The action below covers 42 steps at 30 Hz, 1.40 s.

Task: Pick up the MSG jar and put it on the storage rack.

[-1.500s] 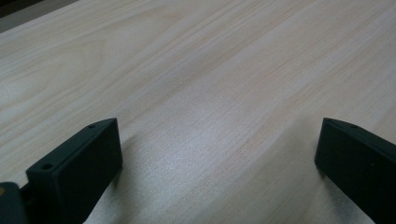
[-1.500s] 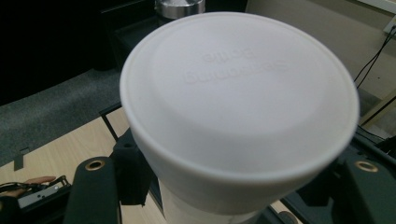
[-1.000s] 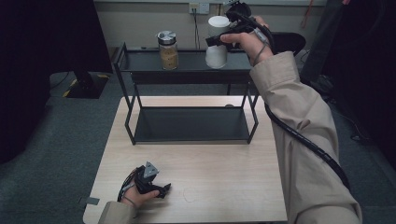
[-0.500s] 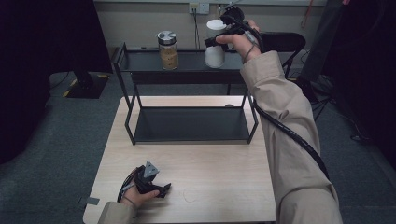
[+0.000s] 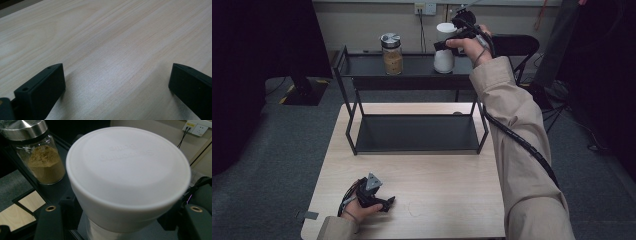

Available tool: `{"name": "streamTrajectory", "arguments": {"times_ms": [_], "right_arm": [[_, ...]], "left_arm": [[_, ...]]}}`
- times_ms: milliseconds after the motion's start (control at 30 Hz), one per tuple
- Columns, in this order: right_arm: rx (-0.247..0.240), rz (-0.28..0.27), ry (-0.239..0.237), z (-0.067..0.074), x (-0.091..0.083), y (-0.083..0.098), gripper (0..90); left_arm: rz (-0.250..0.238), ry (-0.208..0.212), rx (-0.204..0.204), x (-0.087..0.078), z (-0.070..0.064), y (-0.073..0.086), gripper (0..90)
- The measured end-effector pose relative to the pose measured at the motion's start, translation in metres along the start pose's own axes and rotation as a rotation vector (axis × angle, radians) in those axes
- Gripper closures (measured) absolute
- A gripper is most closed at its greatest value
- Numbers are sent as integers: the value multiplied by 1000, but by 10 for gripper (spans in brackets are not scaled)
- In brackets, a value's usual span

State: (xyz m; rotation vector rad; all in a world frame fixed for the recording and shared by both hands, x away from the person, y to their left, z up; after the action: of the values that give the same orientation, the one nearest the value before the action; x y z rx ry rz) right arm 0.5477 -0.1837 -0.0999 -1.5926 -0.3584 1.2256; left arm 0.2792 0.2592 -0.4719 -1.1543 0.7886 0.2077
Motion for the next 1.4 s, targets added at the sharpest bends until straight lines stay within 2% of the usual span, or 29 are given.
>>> {"name": "streamTrajectory", "arguments": {"times_ms": [467,567,633,767,1233,1400], "right_arm": [[2,-28,-1,-1,1,7,337],[13,-50,7,0,0,9,282],[8,-45,8,0,-2,8,248],[20,-54,17,3,-5,13,133],[12,-53,-6,7,-24,32,2],[4,-59,-29,9,-32,43,0]], "left_arm": [[0,-1,0,0,0,0,0],[0,-1,-1,0,0,0,0],[0,-2,-2,0,0,0,0],[2,-4,-1,0,-1,0,0],[1,-11,-14,-1,-3,1,0],[1,-11,-15,-1,-3,1,0]]}}
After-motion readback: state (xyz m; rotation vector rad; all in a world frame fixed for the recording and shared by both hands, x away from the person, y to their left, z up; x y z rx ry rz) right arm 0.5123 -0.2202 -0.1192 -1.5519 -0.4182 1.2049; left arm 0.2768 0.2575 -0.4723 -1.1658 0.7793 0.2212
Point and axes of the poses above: each handheld gripper's, and its own axes: x roughly forward along the jaws, y roughly out of its underside, z roughly to its left, the point moved 1 cm from there along x, roughly forward along the jaws, and after that the axes turned 14 degrees about -y, right-handed, at the moved point
